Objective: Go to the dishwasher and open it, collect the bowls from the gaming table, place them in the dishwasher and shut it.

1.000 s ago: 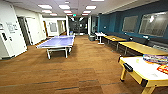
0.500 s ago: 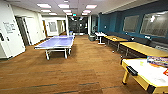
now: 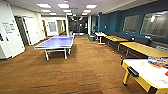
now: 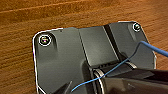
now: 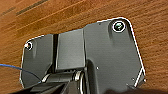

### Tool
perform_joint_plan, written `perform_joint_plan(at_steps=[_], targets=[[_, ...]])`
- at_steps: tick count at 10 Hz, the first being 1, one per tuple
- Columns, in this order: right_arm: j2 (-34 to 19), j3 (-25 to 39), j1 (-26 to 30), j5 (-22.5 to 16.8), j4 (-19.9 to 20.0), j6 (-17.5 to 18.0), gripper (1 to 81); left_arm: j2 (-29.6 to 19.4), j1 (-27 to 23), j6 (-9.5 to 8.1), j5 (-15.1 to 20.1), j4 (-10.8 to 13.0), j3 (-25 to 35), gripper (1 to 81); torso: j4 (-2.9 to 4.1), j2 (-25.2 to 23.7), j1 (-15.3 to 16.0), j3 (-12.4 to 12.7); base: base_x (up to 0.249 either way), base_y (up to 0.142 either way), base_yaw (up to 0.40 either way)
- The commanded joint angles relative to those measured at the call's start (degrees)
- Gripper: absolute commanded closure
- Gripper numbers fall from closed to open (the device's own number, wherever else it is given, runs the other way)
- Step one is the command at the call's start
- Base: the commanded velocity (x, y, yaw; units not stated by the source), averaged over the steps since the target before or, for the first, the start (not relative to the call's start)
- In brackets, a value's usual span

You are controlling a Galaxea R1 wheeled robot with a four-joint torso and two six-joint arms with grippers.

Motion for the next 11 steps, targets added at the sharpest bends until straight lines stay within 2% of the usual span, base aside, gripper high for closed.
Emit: perform_joint_plan(at_steps=[1,11], targets=[[0.22,0.27,2.42,-2.90,0.31,0.09,1.0,0.26,-2.56,0.39,2.59,-0.31,0.11,1.0,0.00,0.00,0.00,0.00,0.000,0.000,0.000],[0.30,0.19,2.42,-2.90,0.31,0.09,1.0,0.17,-2.38,0.66,2.68,0.30,0.20,1.0,0.00,0.00,-0.11,0.02,0.000,0.000,-0.018]])
